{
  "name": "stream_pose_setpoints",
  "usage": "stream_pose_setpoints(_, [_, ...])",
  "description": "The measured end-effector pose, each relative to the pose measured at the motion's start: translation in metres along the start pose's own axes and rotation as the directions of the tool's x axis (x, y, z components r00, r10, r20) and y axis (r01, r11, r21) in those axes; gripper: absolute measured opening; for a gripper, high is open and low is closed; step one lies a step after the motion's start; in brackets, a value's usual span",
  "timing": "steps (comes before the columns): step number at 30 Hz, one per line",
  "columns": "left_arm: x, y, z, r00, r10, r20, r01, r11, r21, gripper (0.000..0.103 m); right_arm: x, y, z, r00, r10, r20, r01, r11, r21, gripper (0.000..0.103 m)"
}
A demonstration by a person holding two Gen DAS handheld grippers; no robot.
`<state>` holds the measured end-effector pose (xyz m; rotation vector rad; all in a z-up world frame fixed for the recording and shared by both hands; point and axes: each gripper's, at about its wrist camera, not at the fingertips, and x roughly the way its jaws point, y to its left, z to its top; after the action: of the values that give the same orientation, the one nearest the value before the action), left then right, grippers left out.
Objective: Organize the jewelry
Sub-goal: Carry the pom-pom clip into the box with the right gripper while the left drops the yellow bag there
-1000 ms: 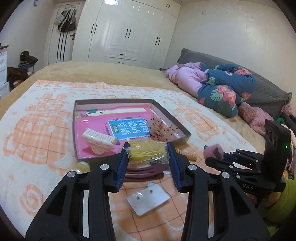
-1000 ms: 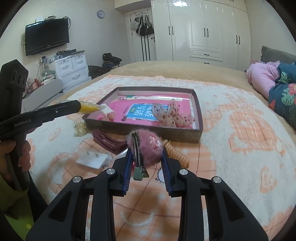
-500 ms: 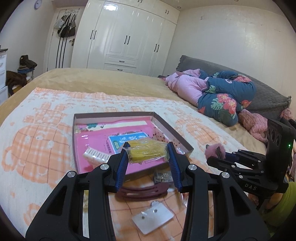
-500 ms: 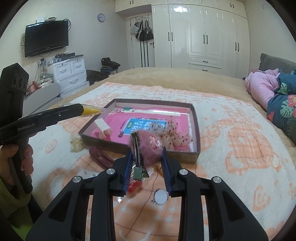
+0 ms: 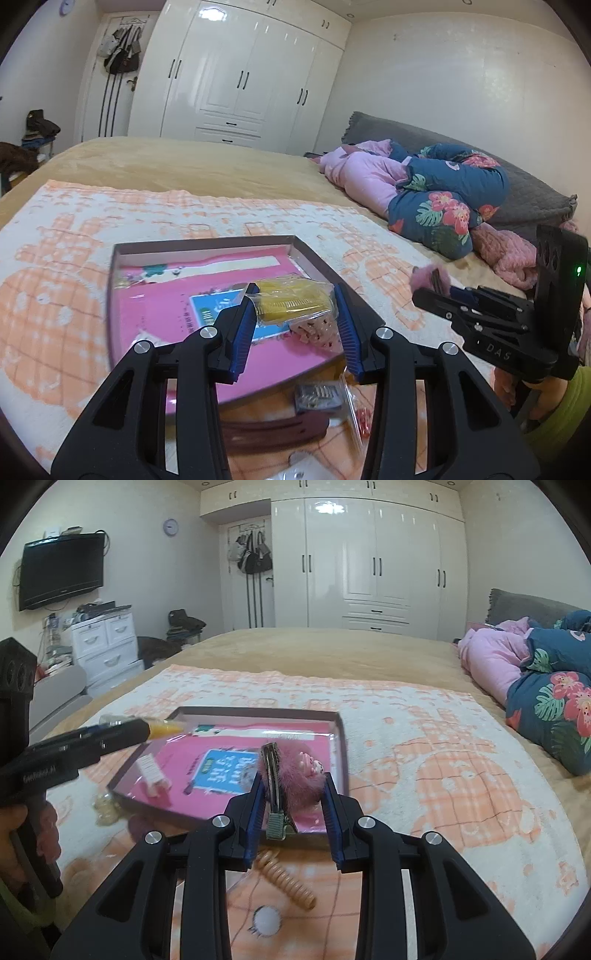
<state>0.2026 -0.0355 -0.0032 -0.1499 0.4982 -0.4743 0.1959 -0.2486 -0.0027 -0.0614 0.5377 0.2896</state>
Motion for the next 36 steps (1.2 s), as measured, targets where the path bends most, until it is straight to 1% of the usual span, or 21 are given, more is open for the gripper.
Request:
stream_pose_setpoints(4, [0.023, 0.002, -0.003, 0.999, -0.010, -0.037, 0.010, 1.000, -0.004, 0.033, 0.013, -0.008, 0.002, 0.999, -0.029, -0.015, 0.029, 1.000, 0.005, 0.028])
stream_pose_setpoints(12, [0.051, 0.012, -0.013, 0.996, -0.023, -0.088, 0.021, 0.999, -0.027, 0.033, 0.044, -0.018, 0.001, 0.996, -0.063, -0.064, 0.063, 0.998, 0.007, 0.028])
stream_pose_setpoints(20, [0.062, 0.017, -0.023, 0.994, -0.037, -0.107, 0.033, 0.999, -0.041, 0.034, 0.072, -0.013, -0.004, 0.991, -0.071, -0.115, 0.071, 0.997, -0.005, 0.028])
stream_pose_setpoints(28, [0.067, 0.022, -0.025, 0.991, -0.052, -0.122, 0.044, 0.997, -0.066, 0.036, 0.094, -0.013, -0.008, 0.982, -0.072, -0.175, 0.076, 0.997, 0.016, 0.029])
stream_pose_setpoints(31, [0.068, 0.023, -0.024, 0.991, -0.055, -0.126, 0.045, 0.996, -0.077, 0.040, 0.098, -0.011, -0.009, 0.980, -0.067, -0.187, 0.072, 0.997, 0.022, 0.032])
stream_pose_setpoints(33, [0.067, 0.023, -0.024, 0.990, -0.056, -0.130, 0.046, 0.996, -0.081, 0.041, 0.098, -0.010, -0.010, 0.981, -0.062, -0.186, 0.069, 0.997, 0.031, 0.038])
stream_pose_setpoints(35, [0.067, 0.023, -0.025, 0.990, -0.055, -0.133, 0.044, 0.996, -0.083, 0.042, 0.094, -0.009, -0.010, 0.982, -0.068, -0.176, 0.075, 0.997, 0.030, 0.049])
stream_pose_setpoints(36, [0.067, 0.023, -0.025, 0.989, -0.055, -0.134, 0.044, 0.996, -0.084, 0.042, 0.092, -0.009, -0.010, 0.983, -0.066, -0.170, 0.073, 0.997, 0.033, 0.051])
